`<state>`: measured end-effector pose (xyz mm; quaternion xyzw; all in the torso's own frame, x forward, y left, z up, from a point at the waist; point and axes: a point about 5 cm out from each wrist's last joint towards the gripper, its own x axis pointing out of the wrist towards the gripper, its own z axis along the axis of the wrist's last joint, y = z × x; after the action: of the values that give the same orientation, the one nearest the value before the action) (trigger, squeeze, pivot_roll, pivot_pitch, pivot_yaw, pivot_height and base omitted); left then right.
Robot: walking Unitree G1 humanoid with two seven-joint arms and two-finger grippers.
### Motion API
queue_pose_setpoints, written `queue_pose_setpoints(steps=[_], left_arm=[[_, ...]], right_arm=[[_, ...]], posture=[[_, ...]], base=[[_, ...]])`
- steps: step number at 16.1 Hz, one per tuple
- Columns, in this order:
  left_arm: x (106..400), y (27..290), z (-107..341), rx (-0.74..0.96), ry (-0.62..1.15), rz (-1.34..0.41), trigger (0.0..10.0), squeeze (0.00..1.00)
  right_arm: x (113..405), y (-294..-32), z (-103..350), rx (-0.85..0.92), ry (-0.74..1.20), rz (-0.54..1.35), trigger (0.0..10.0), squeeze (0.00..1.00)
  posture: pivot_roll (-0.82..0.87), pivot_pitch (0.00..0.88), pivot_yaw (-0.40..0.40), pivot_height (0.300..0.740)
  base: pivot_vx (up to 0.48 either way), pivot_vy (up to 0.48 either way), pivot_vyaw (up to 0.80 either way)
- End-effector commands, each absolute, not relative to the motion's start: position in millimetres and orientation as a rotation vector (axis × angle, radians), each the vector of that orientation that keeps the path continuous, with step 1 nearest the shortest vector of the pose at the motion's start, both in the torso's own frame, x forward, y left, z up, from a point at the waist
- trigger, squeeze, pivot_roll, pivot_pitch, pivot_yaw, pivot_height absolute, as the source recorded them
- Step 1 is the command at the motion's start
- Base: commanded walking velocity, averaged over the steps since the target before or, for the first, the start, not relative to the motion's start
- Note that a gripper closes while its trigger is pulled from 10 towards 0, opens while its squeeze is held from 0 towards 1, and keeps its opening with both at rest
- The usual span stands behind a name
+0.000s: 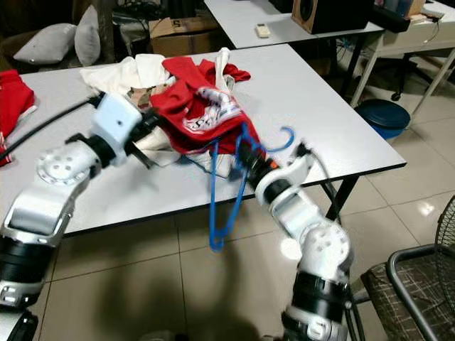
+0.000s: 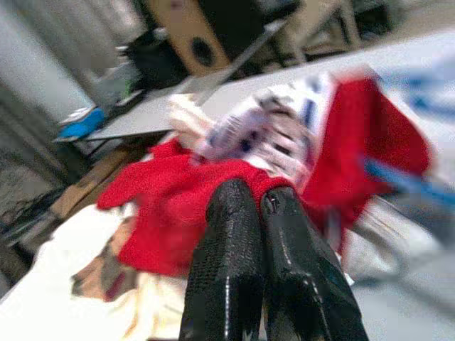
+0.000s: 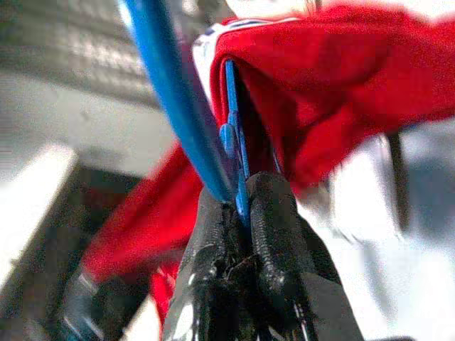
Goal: Hang hanger
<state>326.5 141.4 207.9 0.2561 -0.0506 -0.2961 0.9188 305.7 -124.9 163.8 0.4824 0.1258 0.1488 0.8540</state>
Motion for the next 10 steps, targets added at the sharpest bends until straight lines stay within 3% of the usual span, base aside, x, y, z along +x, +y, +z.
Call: queue_pose_setpoints(steps=[1,4,6,10], left_arm=[[321,138,194,0.572,-0.055,-0.67,0.0,0.0],[310,143,172,0.599,0.062,-0.744,0.0,0.0],[299,141,172,0.525,0.11,-0.835,0.0,0.0],[278,112,163,0.458,0.13,-1.029,0.0,0.0]], right_arm=[[309,-119,175,1.12,0.216,0.317,10.0,0.0],[326,-134,183,1.203,0.124,0.194,10.0,0.0],[349,-152,179,1.341,0.068,0.057,10.0,0.0],[377,-139,193,1.504,0.04,0.035,10.0,0.0]], posture=[[-0.03,0.0,0.071,0.74],[-0.02,0.0,0.075,0.74],[-0.01,0.0,0.07,0.74],[0.02,0.0,0.05,0.74]], base=[[0.0,0.0,0.0],[0.0,0.0,0.0],[0.0,0.0,0.0],[0.0,0.0,0.0]])
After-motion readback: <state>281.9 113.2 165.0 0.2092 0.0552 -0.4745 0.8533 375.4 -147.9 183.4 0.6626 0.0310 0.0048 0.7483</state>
